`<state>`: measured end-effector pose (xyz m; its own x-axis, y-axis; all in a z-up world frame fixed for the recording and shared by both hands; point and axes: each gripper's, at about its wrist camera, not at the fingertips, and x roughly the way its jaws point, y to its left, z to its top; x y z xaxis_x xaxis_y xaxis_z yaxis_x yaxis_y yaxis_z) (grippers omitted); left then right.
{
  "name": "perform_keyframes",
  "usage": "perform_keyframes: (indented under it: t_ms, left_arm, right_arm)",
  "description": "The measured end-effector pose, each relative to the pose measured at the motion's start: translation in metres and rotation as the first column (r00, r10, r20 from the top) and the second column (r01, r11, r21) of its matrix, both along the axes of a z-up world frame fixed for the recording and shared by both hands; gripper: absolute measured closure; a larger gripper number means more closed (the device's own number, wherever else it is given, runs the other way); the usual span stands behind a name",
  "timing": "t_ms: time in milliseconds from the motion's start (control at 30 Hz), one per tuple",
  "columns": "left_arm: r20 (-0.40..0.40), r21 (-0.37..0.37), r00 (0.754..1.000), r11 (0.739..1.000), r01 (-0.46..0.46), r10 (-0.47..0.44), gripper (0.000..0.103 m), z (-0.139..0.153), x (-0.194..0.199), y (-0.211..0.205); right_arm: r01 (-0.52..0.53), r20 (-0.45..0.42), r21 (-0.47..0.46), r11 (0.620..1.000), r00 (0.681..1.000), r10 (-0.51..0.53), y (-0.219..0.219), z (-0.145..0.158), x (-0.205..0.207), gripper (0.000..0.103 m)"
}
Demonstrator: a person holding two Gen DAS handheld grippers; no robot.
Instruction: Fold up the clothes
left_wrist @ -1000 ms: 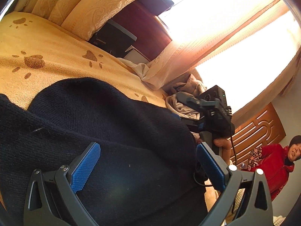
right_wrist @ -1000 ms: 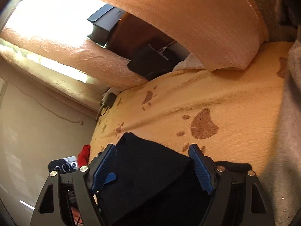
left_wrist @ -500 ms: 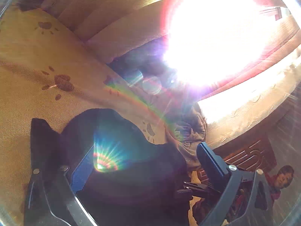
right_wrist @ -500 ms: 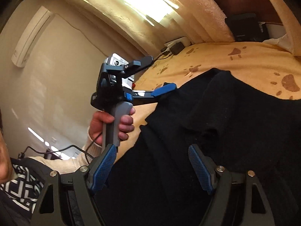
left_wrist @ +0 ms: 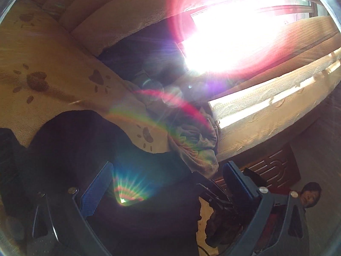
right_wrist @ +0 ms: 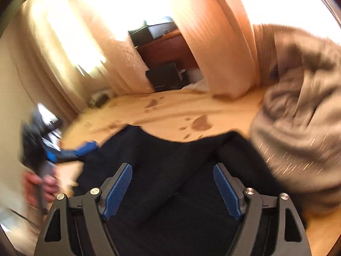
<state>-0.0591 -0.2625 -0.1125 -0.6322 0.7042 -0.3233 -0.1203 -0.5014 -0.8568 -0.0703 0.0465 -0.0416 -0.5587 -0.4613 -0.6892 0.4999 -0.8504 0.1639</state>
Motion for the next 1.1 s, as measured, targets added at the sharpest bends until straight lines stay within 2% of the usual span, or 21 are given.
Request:
perform_keyframes:
  t_ms: [67,167,267,300,367,400,467,533,633,667,733,833,900,1033,1100]
  left_arm:
    - [0.008,0.001,1.000,1.000,-0.012,0.012,0.000,-0.002,-0.003,-0.004]
    - [0.025,0.003,0.999,1.000,-0.025,0.025,0.000,-0.006,-0.002,-0.007]
    - [0.063,0.007,0.998,1.000,-0.030,0.030,0.000,-0.015,-0.003,-0.010]
    - [0.074,0.010,0.997,1.000,-0.028,0.028,0.000,-0.017,-0.004,-0.011]
    - [0.089,0.018,0.996,1.000,-0.022,0.020,0.000,-0.020,-0.009,-0.012]
    - [0.091,0.022,0.996,1.000,-0.017,0.015,0.000,-0.020,-0.011,-0.011]
    - [0.088,0.034,0.996,0.999,-0.002,-0.001,0.000,-0.017,-0.018,-0.009]
    - [0.090,0.042,0.996,0.999,0.022,-0.026,0.000,-0.016,-0.027,-0.004]
    - [0.108,0.034,0.992,0.998,0.054,-0.057,0.000,-0.018,-0.042,0.008]
    - [0.121,0.025,0.991,0.998,0.062,-0.065,0.000,-0.021,-0.048,0.013]
    - [0.152,0.007,0.985,0.997,0.078,-0.078,0.000,-0.026,-0.057,0.021]
    - [0.174,-0.020,0.981,0.996,0.092,-0.087,0.000,-0.031,-0.066,0.028]
    - [0.194,-0.034,0.978,0.996,0.080,-0.072,0.000,-0.035,-0.071,0.027]
    - [0.203,-0.035,0.976,0.996,0.088,-0.079,0.000,-0.039,-0.075,0.022]
    - [0.197,-0.046,0.976,0.993,0.107,-0.096,0.000,-0.038,-0.076,0.023]
  right_arm:
    - [0.024,-0.087,0.147,0.989,0.996,-0.011,-0.027,-0.002,0.005,0.022]
    - [0.014,-0.103,0.318,0.948,0.995,0.020,-0.066,-0.019,-0.002,0.022]
    - [-0.159,0.003,0.267,0.951,0.986,0.164,-0.091,-0.032,0.001,0.022]
    - [-0.256,0.044,0.197,0.946,0.967,0.252,-0.098,-0.033,0.009,0.022]
    - [-0.440,0.070,0.067,0.895,0.897,0.436,-0.103,-0.027,0.034,0.022]
    - [-0.478,0.052,0.055,0.877,0.878,0.476,-0.102,-0.022,0.045,0.022]
    - [-0.451,0.033,0.038,0.892,0.892,0.450,-0.084,-0.017,0.051,0.022]
    - [-0.364,0.092,-0.107,0.925,0.923,0.374,-0.046,-0.019,0.036,0.022]
    - [-0.152,0.207,-0.315,0.937,0.952,0.225,0.017,-0.033,0.008,0.022]
    - [-0.080,0.232,-0.352,0.933,0.958,0.170,0.035,-0.039,0.000,0.022]
    - [-0.001,0.278,-0.415,0.910,0.952,0.128,0.057,-0.047,-0.013,0.022]
    - [0.096,0.386,-0.522,0.847,0.913,0.135,0.073,-0.063,-0.039,0.022]
    - [0.143,0.426,-0.525,0.839,0.897,0.114,0.072,-0.071,-0.051,0.022]
    - [0.195,0.469,-0.430,0.881,0.882,0.034,0.060,-0.082,-0.067,0.022]
    - [0.203,0.465,-0.392,0.897,0.885,0.003,0.056,-0.084,-0.069,0.022]
